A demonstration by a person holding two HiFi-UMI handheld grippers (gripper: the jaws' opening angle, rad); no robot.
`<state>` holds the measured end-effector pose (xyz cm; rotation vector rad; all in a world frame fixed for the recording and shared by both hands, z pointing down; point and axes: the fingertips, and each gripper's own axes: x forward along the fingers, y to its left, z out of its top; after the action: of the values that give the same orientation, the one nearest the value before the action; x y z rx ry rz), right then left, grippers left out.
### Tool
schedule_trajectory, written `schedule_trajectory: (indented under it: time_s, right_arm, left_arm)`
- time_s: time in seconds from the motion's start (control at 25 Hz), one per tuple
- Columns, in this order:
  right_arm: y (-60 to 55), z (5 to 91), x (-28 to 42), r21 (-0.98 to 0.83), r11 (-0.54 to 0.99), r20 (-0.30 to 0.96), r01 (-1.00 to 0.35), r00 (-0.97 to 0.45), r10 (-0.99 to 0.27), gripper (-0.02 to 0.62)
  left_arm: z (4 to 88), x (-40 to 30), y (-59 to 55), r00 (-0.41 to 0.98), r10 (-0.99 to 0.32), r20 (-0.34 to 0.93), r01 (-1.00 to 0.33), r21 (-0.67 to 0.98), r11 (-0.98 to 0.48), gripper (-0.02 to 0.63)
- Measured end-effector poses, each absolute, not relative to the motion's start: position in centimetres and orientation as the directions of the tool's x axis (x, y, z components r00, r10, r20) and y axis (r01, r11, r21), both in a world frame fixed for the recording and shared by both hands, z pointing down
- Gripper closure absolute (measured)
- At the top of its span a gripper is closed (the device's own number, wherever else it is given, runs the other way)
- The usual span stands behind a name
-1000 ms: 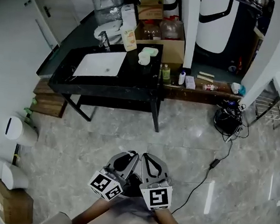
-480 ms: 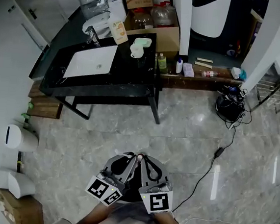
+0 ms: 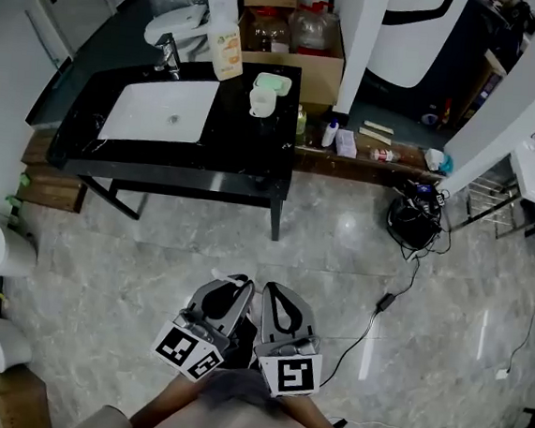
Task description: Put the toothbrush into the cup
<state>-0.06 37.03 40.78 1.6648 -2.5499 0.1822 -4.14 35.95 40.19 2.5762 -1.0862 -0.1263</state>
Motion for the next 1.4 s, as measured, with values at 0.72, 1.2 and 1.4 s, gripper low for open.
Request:
schedule_trajectory:
  time_s: [0.72,1.2,1.4]
  right_arm:
    - [26.8,37.4,-5.1,0.094,0.37,0.107,-0.924,-0.36,-0.927,0.589]
    - [21.2,38.5,-3.4,0.067,0.404,0.139,-0.912,-0.392,-0.909,0.589]
    - [17.3,38.0,-0.7,0.06,0.415,0.126,-0.908,-0.406,-0.905,0.589]
  left_arm:
    - [38.2,-9.4,25.1,0.713,-0.695,-0.095,-0.606,0.416,-0.678,0.554]
    - [39.9,-7.7,19.8,0.708,-0.703,-0.059,-0.611,0.447,-0.653,0.554]
    - [39.4,-5.5,16.2,0.698,-0.714,-0.055,-0.627,0.436,-0.646,0.554]
